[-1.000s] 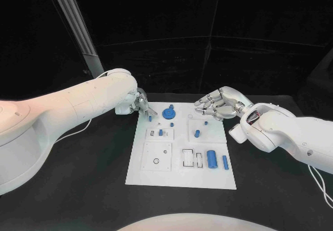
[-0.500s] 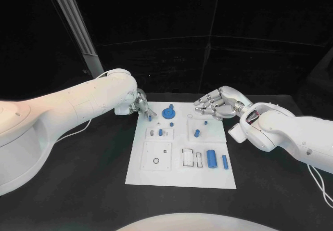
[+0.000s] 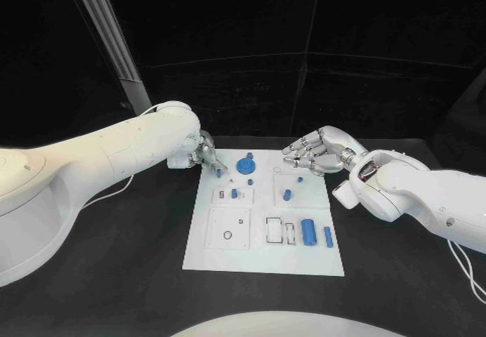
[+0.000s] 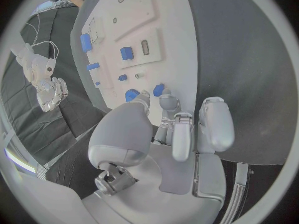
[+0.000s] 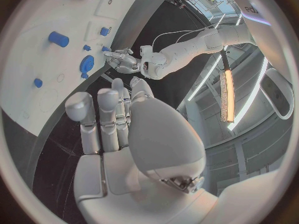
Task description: Assemble the parts on the task board
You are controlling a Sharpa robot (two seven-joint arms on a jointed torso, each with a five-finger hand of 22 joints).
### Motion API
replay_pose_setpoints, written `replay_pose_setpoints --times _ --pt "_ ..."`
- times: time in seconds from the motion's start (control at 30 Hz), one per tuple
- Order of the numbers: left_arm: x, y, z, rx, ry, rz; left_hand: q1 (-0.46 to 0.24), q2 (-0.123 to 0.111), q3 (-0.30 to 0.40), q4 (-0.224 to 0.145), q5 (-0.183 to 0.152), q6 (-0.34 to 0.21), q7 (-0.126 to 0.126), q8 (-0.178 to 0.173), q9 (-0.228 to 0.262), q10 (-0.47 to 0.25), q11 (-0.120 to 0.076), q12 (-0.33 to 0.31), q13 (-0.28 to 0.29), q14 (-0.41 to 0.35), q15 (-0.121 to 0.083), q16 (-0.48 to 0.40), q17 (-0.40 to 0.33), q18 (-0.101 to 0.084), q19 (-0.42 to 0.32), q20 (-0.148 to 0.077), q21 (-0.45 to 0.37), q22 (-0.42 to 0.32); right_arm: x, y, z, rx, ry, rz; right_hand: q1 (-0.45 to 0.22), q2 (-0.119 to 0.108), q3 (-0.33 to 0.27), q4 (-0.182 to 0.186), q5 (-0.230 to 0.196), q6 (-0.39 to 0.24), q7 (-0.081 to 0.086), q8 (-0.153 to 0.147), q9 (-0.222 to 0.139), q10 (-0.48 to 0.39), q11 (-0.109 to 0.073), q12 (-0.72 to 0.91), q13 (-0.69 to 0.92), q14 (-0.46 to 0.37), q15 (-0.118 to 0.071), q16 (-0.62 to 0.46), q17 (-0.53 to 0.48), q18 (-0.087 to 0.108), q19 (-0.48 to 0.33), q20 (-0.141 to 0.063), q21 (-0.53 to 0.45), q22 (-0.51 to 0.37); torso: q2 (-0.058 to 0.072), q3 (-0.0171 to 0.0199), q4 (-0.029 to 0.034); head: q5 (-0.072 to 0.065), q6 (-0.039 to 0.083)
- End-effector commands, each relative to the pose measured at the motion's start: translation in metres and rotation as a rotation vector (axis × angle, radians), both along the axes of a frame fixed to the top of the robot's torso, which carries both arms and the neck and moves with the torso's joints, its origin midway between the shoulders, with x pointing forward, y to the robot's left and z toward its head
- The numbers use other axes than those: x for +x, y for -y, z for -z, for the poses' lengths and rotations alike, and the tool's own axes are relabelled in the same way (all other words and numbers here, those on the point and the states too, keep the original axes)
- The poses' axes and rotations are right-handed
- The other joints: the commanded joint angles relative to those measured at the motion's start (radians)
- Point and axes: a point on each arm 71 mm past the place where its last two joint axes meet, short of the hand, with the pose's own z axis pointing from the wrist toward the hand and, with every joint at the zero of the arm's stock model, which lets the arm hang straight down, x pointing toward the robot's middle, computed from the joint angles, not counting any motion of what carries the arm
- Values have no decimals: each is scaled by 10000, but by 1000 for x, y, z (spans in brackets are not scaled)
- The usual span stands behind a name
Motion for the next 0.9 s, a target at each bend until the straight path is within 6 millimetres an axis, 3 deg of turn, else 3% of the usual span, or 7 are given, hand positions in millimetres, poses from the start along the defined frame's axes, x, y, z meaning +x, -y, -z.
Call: replay_pose_setpoints --times 0.03,0.3,0.57,0.8,0.9 --pt "-1 2 0 -113 -119 156 149 24 37 -71 14 101 1 -53 -17 62 6 71 -9 1058 8 31 2634 159 72 19 56 21 0 -1 -1 63 32 -117 99 -22 20 13 36 -60 8 13 -13 -39 4 33 -17 -67 -5 -45 1 116 -52 5 -34 -10 1 -1 -4 5 2" --pt "-1 4 0 -131 -146 196 312 125 141 -139 12 135 -1 -87 -41 64 2 81 -41 1058 7 31 2634 159 71 16 55 27 0 -2 -1 66 33 -124 99 -22 20 13 36 -60 8 13 -13 -39 4 33 -17 -67 -5 -45 1 116 -52 5 -34 -10 5 0 -3 2 -7" --pt "-1 4 1 -205 -170 225 806 392 558 -429 -55 188 -38 -175 -97 68 -31 93 -96 1058 -18 31 2634 160 69 -2 51 41 0 -2 -1 70 33 -134 104 -19 27 17 50 -63 12 17 -11 -41 7 38 -21 -69 -3 -40 5 116 -51 7 -33 -5 3 -1 4 -1 -15" --pt "0 4 0 -434 -98 246 2043 792 1968 -1400 -68 78 -121 -367 -192 4 -124 8 -184 1058 -121 31 2634 156 82 -99 72 90 0 -2 -1 71 32 -145 104 -19 27 17 50 -63 12 17 -11 -41 7 38 -21 -69 -3 -40 5 116 -51 7 -33 -5 -2 -1 -6 3 -21" --pt "0 4 -1 -647 23 237 2118 573 3170 -1834 -68 64 -69 -407 -199 51 -52 -43 -255 1058 -100 31 2634 137 92 -71 87 128 0 -2 -1 67 25 -147 104 -19 27 17 50 -63 12 17 -11 -41 7 38 -21 -69 -3 -40 5 116 -51 7 -33 -5 -2 -2 1 0 -30"
